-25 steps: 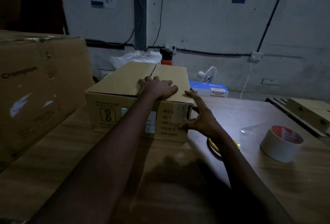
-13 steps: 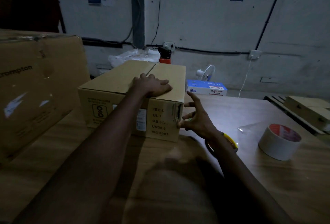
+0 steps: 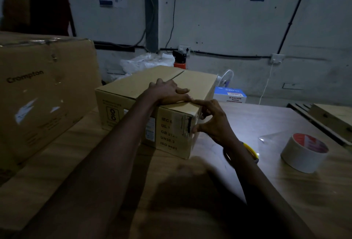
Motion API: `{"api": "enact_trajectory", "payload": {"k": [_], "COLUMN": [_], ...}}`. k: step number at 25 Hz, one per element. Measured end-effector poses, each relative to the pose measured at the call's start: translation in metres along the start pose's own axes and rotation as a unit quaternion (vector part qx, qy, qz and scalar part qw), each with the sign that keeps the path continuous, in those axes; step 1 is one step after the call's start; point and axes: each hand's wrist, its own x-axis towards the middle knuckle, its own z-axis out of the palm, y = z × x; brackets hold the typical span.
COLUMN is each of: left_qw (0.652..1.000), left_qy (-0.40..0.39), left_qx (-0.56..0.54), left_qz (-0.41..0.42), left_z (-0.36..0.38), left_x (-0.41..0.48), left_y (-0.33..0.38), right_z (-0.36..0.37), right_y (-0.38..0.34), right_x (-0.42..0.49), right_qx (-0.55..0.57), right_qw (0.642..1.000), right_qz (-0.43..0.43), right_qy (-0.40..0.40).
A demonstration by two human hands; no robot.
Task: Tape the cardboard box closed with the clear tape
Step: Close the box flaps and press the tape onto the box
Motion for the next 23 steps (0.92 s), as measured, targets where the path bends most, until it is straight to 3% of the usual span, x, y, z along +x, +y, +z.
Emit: {"api": "enact_trajectory", "payload": {"k": [4,8,16,23], "left_qw": [1.0,1.0,0.999,0.999], "left_qy": [0.007,0.008,0.014,0.009], "left_qx": [-0.004,-0.018,-0.017,-0.025], "left_qz": [-0.006,-0.016,-0.027,-0.033], "left_z": [0.002,0.005,0.007,0.009], "left_x": [0.004,0.007,0.012,0.014], "left_y": [0.002,-0.001,-0.003,-0.005], "right_z": [0.001,0.001,-0.006,-0.005], "right_y": [-0.005,-0.006,0.011,0.019], "right_x": [0.003,0.004,-0.007,-0.008], "right_qx": [0.123,0.134,0.059,0.0], "right_qw": [0.991,0.99,0.995,0.996], "right_qz": [0.033,0.041,0.05,0.018], "right_qy": [0.03,0.019,-0.067,-0.084]}}
